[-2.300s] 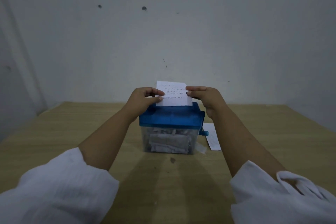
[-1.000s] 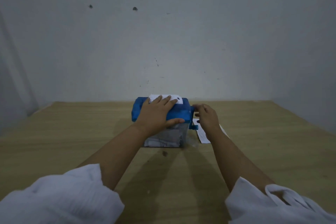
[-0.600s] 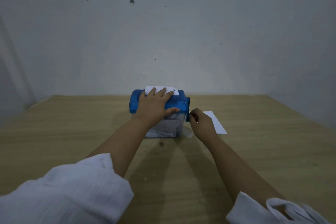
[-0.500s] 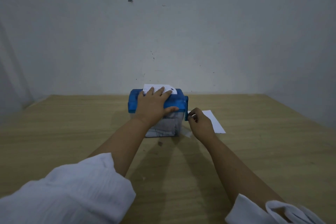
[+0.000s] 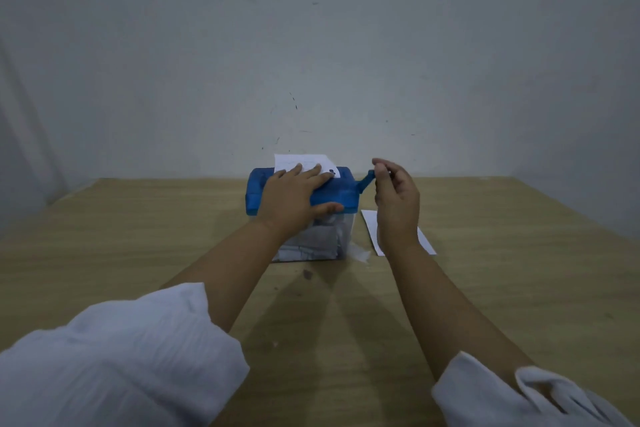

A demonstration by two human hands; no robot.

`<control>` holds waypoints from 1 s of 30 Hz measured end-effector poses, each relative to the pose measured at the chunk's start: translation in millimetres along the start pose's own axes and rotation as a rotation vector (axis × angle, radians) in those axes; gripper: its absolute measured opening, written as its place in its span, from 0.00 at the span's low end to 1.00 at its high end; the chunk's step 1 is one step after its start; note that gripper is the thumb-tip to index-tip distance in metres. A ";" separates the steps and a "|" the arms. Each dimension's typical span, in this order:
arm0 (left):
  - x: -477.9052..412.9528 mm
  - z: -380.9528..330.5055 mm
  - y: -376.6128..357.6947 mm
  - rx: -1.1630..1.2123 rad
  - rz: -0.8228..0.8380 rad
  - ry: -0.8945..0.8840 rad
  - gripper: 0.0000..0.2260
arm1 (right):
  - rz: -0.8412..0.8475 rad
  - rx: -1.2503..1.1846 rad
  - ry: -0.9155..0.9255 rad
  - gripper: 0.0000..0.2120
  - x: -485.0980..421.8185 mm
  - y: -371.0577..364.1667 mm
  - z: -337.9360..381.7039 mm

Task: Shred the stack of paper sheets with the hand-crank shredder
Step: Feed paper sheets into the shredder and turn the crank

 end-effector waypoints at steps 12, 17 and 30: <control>1.0 -1.7 -1.2 0.029 -0.048 -0.007 0.29 | -0.016 0.171 -0.400 0.13 -79.7 -9.7 -15.0; 4.5 -2.4 -1.1 0.070 -0.038 0.002 0.29 | 0.049 0.402 -0.529 0.13 -61.9 -5.3 -36.0; 2.8 -5.3 -0.1 0.066 -0.016 0.070 0.29 | 0.015 0.444 -0.292 0.16 12.0 12.0 -63.1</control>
Point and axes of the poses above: each hand's wrist, its own x-axis away from the middle knuckle, its own y-axis out of the back of the hand, z = x × y, the point moved 2 cm from there along -x, towards the middle knuckle, and after that the axes turned 8 degrees about z, right-handed, at the moved point
